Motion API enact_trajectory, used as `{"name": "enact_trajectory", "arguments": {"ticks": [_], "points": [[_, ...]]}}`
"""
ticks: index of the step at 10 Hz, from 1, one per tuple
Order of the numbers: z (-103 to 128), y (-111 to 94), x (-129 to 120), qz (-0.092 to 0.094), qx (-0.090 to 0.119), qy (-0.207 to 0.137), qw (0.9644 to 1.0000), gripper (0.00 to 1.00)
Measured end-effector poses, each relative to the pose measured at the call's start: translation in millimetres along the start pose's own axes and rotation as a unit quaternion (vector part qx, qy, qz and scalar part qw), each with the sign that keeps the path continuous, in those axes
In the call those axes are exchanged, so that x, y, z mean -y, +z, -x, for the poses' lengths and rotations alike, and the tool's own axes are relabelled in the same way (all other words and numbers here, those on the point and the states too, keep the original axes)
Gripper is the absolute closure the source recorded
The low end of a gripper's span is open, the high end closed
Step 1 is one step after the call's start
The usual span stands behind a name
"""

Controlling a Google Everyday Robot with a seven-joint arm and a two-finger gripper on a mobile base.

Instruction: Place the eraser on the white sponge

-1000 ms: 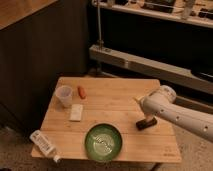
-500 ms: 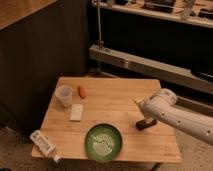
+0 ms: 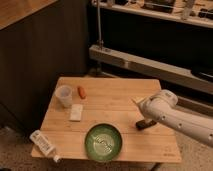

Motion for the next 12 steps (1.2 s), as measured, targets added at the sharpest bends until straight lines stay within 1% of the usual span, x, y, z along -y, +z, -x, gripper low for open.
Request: {"name": "enact_trajectory", "arguments": {"ticks": [2, 3, 4, 8, 9, 10, 11, 12], "points": [[4, -11, 14, -0.019, 0.004, -0.013, 0.9997, 0.20], [7, -18, 20, -0.026, 0.006, -0.015, 0.9995, 0.20], [9, -21, 23, -0.032, 0.010, -0.017, 0.9993, 0.20], [11, -26, 28, -0.042, 0.017, -0.023, 0.9987, 0.20], [10, -25, 28, -0.038, 0.016, -0.022, 0.9989, 0.20], [4, -23, 25, -0.021, 0.014, -0.010, 0.9996, 0.20], [-3, -20, 19, 0.006, 0.017, 0.010, 0.9998, 0.20], [-11, -17, 11, 0.033, 0.023, 0.032, 0.9987, 0.20]]}}
